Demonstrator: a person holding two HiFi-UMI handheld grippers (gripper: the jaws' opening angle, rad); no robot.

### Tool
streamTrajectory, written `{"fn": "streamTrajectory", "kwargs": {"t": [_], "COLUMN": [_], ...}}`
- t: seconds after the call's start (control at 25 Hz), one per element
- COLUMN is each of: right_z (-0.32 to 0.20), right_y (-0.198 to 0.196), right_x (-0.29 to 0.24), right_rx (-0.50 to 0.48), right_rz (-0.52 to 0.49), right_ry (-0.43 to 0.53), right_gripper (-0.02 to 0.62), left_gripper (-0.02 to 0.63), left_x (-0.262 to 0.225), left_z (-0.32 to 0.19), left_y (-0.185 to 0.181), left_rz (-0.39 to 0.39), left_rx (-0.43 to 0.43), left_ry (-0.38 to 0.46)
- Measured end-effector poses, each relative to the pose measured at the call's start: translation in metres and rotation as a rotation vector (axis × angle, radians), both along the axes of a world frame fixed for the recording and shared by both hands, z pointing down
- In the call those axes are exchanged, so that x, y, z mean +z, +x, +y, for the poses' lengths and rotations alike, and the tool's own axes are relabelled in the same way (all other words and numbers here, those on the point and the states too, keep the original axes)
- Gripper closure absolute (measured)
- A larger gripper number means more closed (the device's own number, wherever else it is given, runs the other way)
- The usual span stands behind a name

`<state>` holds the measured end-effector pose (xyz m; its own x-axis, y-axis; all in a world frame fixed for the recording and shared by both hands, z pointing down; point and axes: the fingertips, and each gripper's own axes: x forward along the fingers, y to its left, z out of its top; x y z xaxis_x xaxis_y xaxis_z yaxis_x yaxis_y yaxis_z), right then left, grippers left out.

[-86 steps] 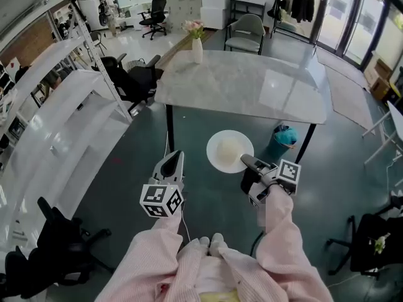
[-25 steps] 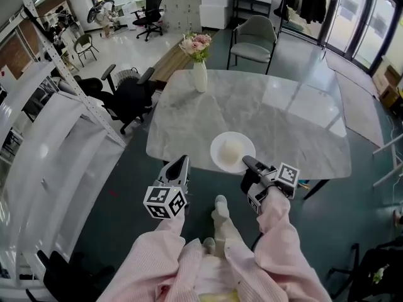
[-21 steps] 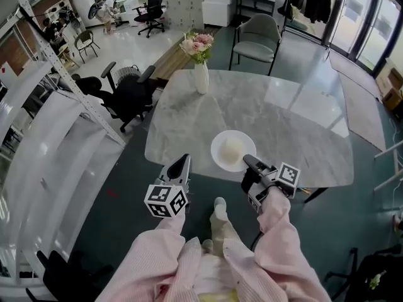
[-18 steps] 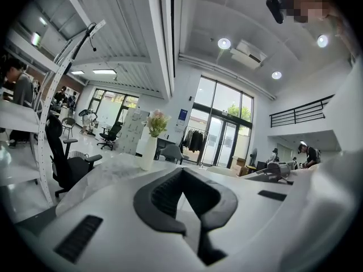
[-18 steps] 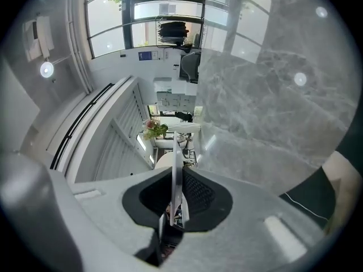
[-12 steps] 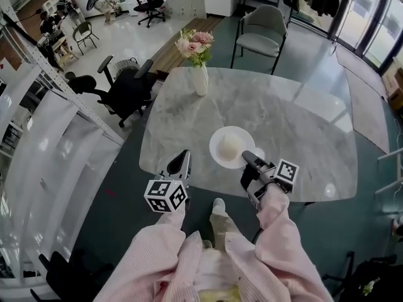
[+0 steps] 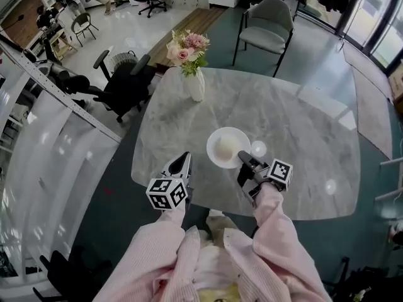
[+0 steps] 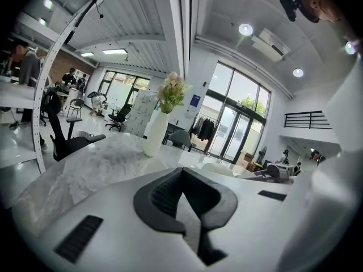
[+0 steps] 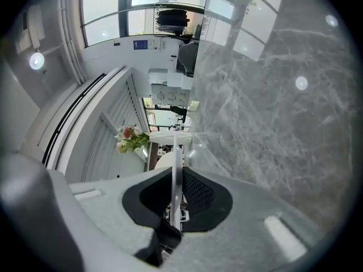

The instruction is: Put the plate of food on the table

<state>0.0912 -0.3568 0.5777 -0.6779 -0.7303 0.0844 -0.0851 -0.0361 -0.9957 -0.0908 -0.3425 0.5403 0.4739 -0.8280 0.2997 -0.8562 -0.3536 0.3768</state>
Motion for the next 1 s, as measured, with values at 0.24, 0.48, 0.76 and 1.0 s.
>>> {"fn": "streamTrajectory", "kwargs": {"t": [0.24,0.48,0.76,1.0], "right_z": [-0.024,-0.043,-0.056,-0.055], "right_y": [0.002,0.003,0.004,0.002], "right_x": [0.026,0.045,0.065,0.078], "right_rx": [0.002,0.021,0.002,0.000], "right_rz": [0.023,0.021,0.072,0.095], "right_ry": [-0.028,-0.062,-0.074,-0.126], "right_gripper": [0.568,0.568,0.567,0.568], "left_gripper": [0.611,0.611,0.611,0.611], "left_x": [0.026,0.056,0.086,0.099], "left_z": [-0.018,-0.031,-0.040,-0.042], "left_y": [0.005,0.010,0.020,0.025], "left_rz": [-0.004,0.005,0.012,0.018], "left_rx": [-0.008,-0.006,0.011,0.021], "left_ry": [-0.070,-0.148,-0.222,-0.259]}}
